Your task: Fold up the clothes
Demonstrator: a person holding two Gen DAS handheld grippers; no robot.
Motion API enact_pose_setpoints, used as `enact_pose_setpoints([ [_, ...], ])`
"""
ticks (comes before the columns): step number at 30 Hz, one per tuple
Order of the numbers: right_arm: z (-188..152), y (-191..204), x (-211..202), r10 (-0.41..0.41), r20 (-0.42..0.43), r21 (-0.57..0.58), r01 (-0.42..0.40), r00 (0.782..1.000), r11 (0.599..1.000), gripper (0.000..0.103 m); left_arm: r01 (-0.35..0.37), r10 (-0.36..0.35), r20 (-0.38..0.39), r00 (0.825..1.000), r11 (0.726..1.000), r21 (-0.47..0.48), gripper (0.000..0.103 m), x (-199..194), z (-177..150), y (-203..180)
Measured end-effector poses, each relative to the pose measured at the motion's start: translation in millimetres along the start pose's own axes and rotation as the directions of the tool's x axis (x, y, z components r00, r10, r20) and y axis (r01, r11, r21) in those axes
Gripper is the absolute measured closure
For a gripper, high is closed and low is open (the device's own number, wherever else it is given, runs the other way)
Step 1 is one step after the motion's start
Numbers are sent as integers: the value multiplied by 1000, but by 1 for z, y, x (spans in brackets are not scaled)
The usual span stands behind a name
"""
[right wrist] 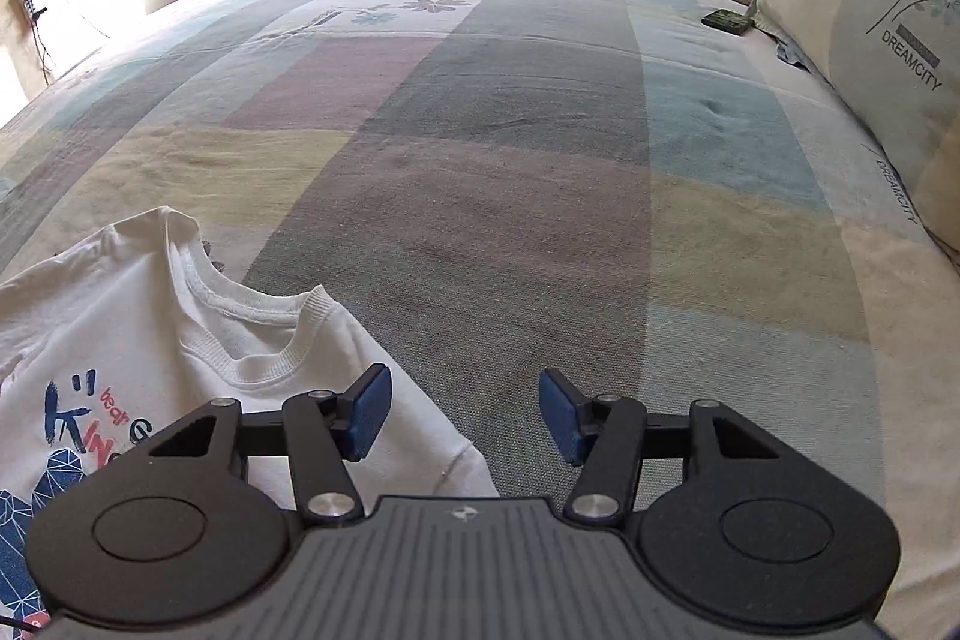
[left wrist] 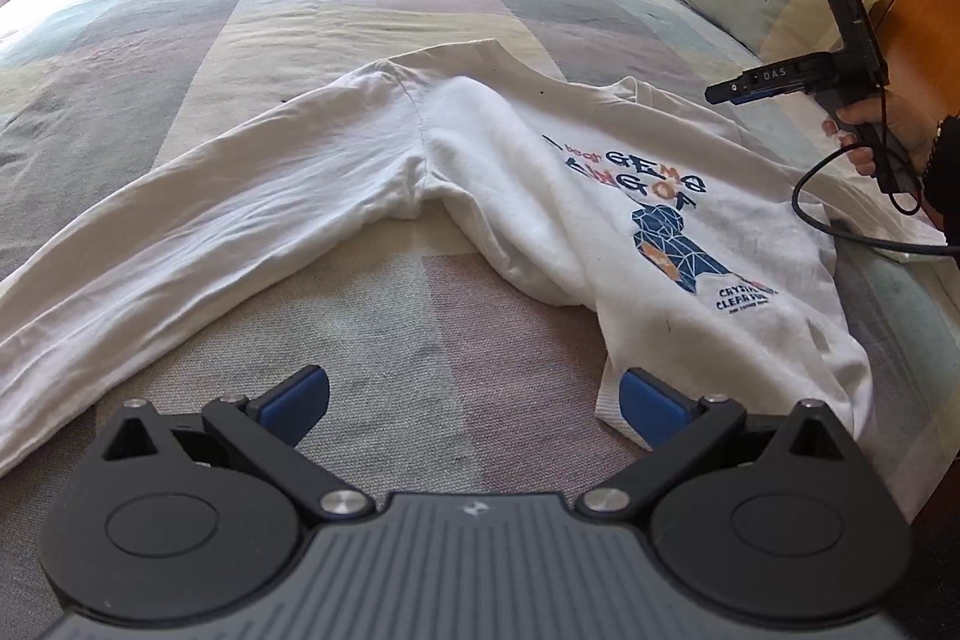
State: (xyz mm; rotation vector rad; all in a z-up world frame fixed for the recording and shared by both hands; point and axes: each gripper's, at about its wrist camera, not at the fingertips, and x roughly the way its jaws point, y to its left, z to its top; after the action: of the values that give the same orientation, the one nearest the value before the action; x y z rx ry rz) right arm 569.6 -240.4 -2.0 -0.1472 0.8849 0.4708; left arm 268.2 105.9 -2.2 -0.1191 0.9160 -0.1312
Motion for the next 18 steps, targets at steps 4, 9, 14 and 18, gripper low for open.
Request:
enact_pose_setpoints([
  [4,-6,8,29,52,-78,-115,-61,996,992,52,-43,43,-3,999,998,-43,1,-9,-5,-20],
  [9,-18,30,23,61,-58,-265,-74,996,961,92,-86,86,-8,996,993,-76,1,-16,-8,-42],
  [14,-1,30,11,-39,47,-351,53,998,935,93,-119,119,-4,993,990,-74,1,-18,-4,-58],
  [18,22,14,24,-89,64,-294,104,994,950,92,-117,117,-9,993,991,-61,1,-17,-3,-66],
])
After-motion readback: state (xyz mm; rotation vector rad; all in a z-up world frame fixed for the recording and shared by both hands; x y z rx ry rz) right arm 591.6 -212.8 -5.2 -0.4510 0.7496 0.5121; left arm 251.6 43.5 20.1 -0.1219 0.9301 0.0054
